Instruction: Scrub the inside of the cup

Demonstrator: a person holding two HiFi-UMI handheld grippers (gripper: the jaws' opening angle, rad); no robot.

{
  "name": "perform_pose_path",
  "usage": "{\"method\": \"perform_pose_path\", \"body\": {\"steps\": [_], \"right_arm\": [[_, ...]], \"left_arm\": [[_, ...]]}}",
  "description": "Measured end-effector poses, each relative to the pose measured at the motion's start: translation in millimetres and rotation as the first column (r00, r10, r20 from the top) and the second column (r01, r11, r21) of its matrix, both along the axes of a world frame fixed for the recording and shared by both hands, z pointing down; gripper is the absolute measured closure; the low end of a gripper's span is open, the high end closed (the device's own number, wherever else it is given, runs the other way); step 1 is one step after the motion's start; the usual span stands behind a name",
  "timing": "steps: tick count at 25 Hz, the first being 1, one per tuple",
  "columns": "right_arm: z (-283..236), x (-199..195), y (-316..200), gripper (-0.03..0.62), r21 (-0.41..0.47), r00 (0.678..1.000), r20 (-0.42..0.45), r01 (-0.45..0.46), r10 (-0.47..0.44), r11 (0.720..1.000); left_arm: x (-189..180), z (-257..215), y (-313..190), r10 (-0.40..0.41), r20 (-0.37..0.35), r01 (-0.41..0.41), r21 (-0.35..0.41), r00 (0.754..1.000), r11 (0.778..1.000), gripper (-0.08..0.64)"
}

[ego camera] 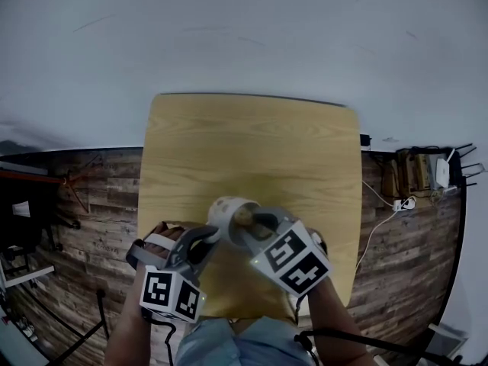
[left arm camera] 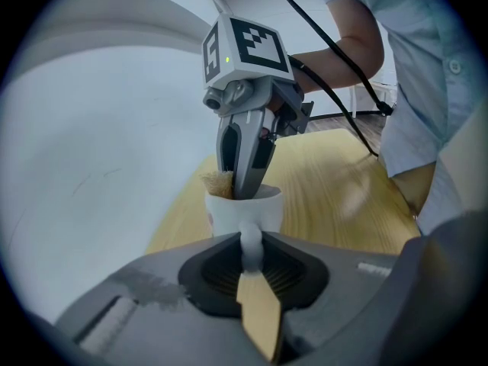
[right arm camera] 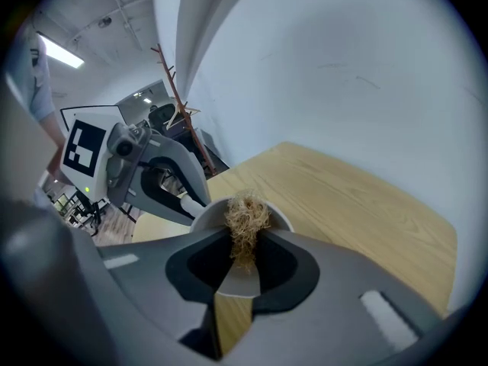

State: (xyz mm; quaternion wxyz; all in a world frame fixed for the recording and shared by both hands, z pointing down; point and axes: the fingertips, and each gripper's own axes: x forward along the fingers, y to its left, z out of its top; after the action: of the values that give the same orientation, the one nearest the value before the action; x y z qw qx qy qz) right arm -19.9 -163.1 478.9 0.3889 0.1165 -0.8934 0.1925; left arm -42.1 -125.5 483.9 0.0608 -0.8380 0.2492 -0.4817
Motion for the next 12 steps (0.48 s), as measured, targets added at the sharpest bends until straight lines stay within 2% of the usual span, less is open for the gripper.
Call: {"method": "perform_pose_path", "body": {"steps": [6,12], "right_arm": [[7.3,10.1,-2.2,0.522,0.045,0.999,-0.036,-0.020,0.022,0.999],[13.7,21.5,2.5,0.522,0.031,0.997,-0.063,-0.035,0.037,0.999]], "left_arm": [[2.4,-0.4,0.7,0.004,0.009,-0.004,0.004,1.000,1.000,0.488],[7.9,-0.3,-0.5,0.011,0.013,-0.011,0.019,1.000,1.000,0.488]]}}
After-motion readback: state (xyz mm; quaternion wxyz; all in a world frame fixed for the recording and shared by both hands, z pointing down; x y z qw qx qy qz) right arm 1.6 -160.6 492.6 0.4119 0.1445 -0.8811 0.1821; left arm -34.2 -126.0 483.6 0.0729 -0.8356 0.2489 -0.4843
